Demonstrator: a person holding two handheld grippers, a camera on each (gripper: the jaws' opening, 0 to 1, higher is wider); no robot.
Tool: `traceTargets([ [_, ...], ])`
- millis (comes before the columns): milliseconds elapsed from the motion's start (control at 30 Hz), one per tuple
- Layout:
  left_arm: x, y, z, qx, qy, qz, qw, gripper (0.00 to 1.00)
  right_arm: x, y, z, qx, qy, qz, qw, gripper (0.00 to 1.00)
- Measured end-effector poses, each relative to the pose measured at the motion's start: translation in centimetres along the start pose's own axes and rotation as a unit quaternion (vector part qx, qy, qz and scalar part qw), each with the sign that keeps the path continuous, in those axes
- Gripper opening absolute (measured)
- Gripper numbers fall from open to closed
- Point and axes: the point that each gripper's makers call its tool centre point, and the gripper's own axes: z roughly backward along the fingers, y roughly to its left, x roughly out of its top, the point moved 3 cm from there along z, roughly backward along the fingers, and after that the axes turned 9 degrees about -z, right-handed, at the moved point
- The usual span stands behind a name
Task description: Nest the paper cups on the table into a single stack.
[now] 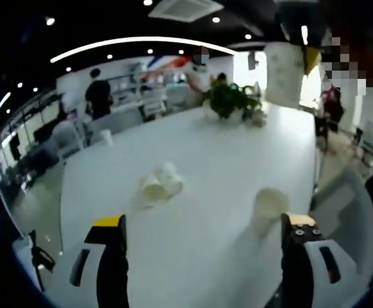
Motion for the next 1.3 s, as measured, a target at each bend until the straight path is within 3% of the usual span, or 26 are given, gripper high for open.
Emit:
traceTargets([
  [133, -0.3, 0.3, 0.3, 0.004, 0.0, 0.005, 1.0, 0.98, 0.5, 0.5, -0.1, -0.003, 0.035, 0.016, 0.9993, 0.0],
  [300, -0.4, 0.3, 0.6, 0.007, -0.003, 0.009, 0.9999, 0.98, 1.4, 1.1, -0.2, -0.003, 0.049, 0.03, 0.9983, 0.0],
  [767, -0.9, 0.5, 0.5, 0.014, -0.001, 0.026, 0.9996, 0.98, 1.1, 1.5, -1.5, -0.007, 0.064, 0.031, 0.9975, 0.0],
  [900, -1.6, 0.5, 0.2, 0.016, 0.011, 0.005, 0.9998, 0.98, 1.1, 1.5, -2.2, -0.005, 0.064, 0.028, 0.9976, 0.0],
  [1033, -1.4, 0.8, 0.2, 0.009, -0.008, -0.007, 0.9999, 0.98, 1.1, 1.5, -2.9, -0.003, 0.062, 0.024, 0.9978, 0.0],
  [1300, -1.5, 1.1, 0.3, -0.014, -0.027, 0.009, 0.9995, 0.98, 1.1, 1.7, -4.9, 0.006, 0.062, 0.016, 0.9979, 0.0],
])
